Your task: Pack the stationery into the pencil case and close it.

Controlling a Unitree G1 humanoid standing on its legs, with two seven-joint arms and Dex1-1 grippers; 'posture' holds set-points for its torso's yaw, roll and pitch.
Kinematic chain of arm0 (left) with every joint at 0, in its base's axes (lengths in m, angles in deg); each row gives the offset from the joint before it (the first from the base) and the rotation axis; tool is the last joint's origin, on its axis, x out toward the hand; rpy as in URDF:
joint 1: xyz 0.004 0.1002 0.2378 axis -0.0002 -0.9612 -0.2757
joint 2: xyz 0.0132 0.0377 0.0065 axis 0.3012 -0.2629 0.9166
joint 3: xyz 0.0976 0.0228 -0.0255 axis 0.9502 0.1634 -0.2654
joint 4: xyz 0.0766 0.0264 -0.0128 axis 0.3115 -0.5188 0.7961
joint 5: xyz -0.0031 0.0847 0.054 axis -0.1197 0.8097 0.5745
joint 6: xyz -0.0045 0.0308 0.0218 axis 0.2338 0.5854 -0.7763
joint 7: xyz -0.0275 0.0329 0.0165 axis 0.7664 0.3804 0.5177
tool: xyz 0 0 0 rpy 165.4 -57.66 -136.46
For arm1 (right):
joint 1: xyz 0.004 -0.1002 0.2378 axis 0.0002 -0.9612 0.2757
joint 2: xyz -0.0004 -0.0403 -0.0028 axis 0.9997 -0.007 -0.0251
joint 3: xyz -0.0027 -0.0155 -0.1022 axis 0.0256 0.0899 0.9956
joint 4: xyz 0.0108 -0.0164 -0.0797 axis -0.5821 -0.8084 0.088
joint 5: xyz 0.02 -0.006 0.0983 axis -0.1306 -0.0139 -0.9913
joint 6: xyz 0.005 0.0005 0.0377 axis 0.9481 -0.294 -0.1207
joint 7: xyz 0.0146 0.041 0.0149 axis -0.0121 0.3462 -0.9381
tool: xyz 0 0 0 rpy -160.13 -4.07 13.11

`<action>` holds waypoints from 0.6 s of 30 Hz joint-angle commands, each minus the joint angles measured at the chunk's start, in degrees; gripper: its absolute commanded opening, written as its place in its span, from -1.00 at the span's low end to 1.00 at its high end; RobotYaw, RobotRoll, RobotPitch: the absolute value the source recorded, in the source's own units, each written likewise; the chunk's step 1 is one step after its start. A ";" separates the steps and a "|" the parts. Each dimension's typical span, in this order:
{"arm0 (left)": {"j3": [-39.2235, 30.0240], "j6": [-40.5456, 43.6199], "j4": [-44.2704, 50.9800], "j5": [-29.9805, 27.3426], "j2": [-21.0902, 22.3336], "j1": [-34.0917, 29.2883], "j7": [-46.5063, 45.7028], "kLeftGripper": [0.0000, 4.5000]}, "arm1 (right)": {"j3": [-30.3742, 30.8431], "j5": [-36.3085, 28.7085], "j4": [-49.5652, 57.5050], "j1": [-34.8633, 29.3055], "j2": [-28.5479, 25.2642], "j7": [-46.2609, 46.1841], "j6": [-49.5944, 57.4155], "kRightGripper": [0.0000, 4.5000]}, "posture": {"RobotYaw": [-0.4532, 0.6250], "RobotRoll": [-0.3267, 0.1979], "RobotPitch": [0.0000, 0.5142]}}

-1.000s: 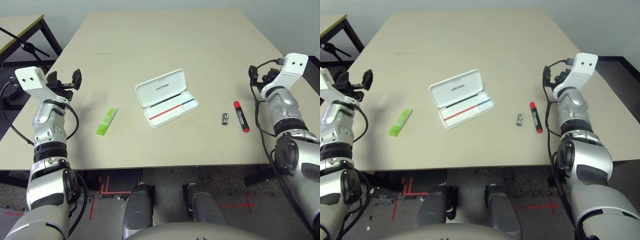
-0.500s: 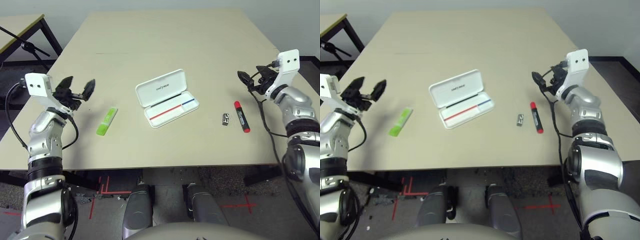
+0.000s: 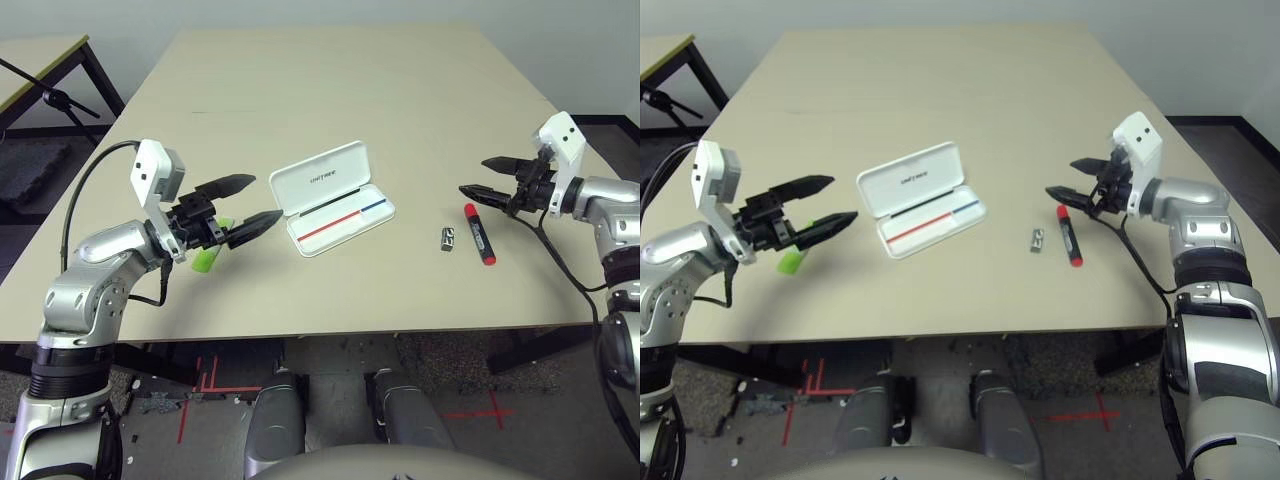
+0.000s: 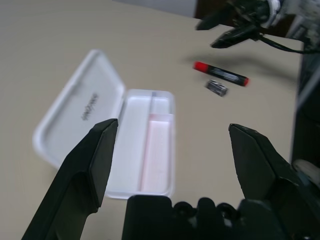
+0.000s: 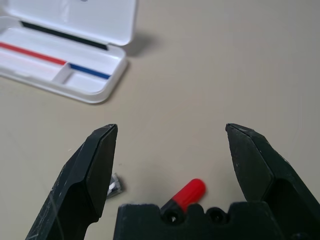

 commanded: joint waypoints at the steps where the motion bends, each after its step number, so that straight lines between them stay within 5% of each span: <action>1: 5.02 1.44 1.11 2.95 0.74 1.20 0.76 0.99 | 0.87 -0.48 2.63 -0.64 -0.51 1.75 1.90 1.00 | -0.17 0.25 -0.83; 18: 25.09 3.54 -8.28 22.24 -3.71 10.84 -3.37 0.99 | 1.73 -0.54 7.89 -2.59 0.17 3.34 5.03 1.00 | -0.20 0.25 -0.73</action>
